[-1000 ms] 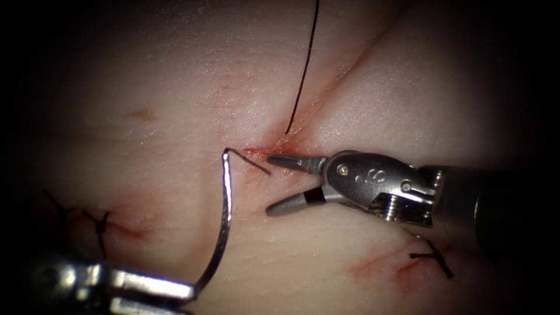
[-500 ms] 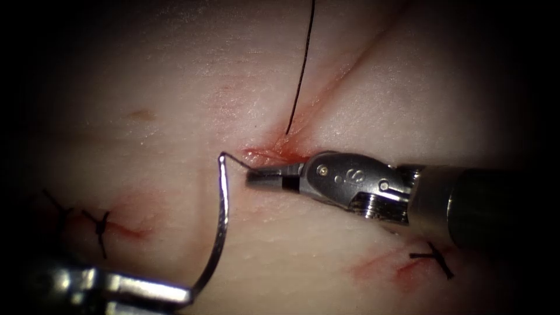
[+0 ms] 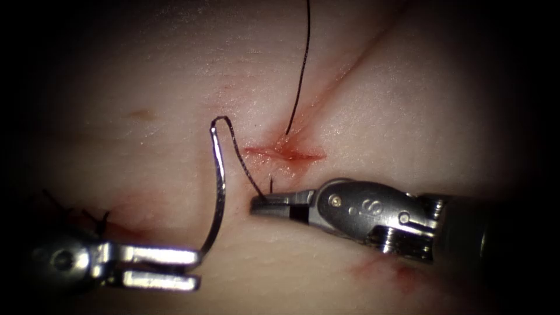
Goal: Wound Closure
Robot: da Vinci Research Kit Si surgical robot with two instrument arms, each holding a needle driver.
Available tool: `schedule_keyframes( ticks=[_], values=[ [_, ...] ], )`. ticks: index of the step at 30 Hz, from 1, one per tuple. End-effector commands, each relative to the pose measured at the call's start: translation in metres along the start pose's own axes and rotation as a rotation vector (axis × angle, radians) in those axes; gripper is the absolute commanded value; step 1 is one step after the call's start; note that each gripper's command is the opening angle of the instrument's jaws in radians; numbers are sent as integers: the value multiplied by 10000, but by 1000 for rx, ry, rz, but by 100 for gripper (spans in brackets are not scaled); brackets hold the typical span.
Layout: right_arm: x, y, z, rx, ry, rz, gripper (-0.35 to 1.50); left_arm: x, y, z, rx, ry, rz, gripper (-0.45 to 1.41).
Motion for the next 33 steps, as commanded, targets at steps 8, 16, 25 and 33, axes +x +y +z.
schedule_keyframes(
  ticks=[8, 16, 25, 33],
  values=[
    [29, -42, 24, 47, 39, -2, -35, -40, -3, 2, 79, -57, -2, -45],
    [46, -24, 23, 37, 46, -51, 57, -39, -9, -18, 119, -47, 2, -45],
    [15, 11, 1, -49, 7, -87, 131, -41, -27, -45, 176, -26, -2, -45],
    [-5, 32, 8, -86, -8, -118, 128, -48, -29, -60, 228, -38, -6, -45]
  ],
)
